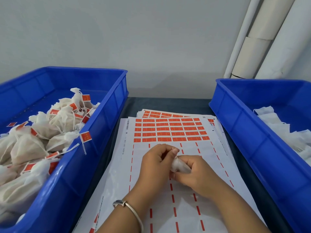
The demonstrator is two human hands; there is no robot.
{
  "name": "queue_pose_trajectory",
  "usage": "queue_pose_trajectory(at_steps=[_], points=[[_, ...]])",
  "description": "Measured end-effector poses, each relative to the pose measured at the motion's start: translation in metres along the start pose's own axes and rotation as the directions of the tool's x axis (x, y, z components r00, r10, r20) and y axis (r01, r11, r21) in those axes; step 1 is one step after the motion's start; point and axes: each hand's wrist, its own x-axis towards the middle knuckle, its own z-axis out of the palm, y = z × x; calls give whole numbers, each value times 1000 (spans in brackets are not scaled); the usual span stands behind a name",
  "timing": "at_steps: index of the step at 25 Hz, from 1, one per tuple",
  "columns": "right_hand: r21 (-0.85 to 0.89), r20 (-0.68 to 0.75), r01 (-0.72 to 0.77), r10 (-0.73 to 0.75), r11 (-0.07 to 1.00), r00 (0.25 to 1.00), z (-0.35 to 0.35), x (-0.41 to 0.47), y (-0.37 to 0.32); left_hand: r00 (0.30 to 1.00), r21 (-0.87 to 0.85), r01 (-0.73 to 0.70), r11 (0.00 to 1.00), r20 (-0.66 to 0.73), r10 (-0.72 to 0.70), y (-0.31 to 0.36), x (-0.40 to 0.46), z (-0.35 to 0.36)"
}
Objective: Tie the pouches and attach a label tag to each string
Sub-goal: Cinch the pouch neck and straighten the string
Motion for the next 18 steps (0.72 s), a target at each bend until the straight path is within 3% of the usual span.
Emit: queue_pose_trajectory(at_steps=[5, 9, 13, 18], points=[[-20, -236, -18, 12, 1000, 972, -1, 1, 3, 980, -83, 197, 977, -12, -198, -2, 4, 5], [-120, -348, 86, -123, 989, 929, 6, 1, 3, 941, -249, 338, 908, 92, -325, 0, 5, 5], [-186, -392, 142, -206, 972, 896, 7, 2, 3, 924, -362, 380, 851, 105, -368, 1, 5, 2], [-233, -351, 117, -195, 965, 916, 8, 4, 3, 911, -421, 394, 817, 65, -406, -4, 9, 3]])
